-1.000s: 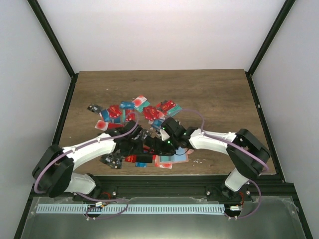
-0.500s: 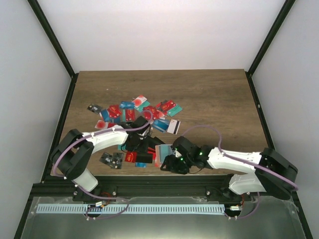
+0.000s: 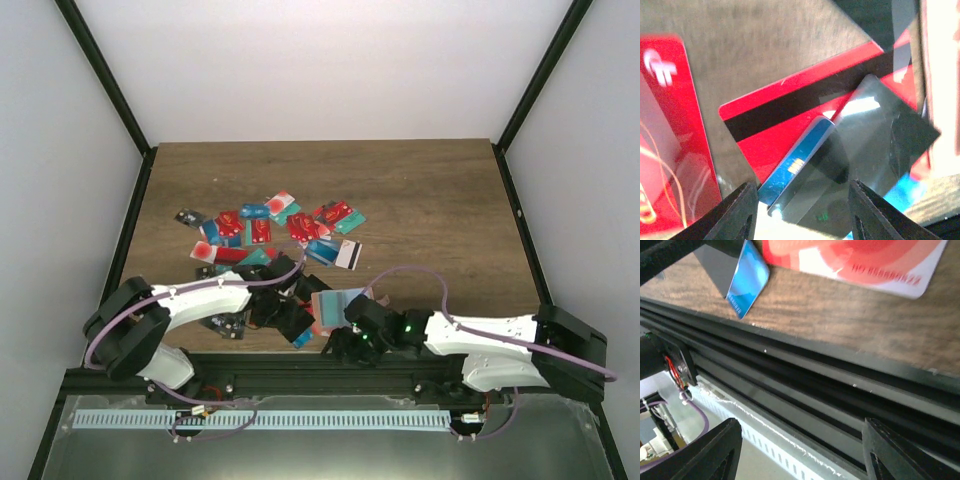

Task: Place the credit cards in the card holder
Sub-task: Pick up the credit card from the center of the board.

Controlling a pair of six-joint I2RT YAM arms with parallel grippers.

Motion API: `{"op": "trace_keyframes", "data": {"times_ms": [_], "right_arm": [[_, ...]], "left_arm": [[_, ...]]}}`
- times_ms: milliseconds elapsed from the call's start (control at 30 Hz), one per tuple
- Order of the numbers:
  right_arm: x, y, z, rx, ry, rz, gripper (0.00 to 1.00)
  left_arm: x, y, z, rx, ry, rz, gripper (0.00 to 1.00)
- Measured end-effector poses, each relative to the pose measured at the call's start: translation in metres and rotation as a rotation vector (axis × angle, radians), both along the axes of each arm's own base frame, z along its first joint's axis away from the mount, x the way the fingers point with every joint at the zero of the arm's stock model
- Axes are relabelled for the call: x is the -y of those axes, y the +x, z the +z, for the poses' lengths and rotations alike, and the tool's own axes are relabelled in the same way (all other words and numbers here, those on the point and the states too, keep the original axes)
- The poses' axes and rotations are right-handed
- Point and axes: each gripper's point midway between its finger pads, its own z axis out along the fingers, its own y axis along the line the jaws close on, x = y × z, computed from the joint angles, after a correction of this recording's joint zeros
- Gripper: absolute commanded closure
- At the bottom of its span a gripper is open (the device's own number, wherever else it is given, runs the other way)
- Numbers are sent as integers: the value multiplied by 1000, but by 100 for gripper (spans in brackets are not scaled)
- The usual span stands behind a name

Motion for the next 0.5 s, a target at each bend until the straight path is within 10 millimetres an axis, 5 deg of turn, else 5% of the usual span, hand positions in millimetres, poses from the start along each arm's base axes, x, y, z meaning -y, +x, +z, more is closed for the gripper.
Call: {"op": "trace_keyframes", "data": {"times_ms": [333, 500], "right_arm": [[-13, -23, 7, -39, 36, -19, 31], [-16, -28, 16, -40, 60, -44, 30]], "left_arm": [[-7, -34, 9, -54, 18, 66, 49], [-1, -18, 43, 36, 10, 89, 40]]}}
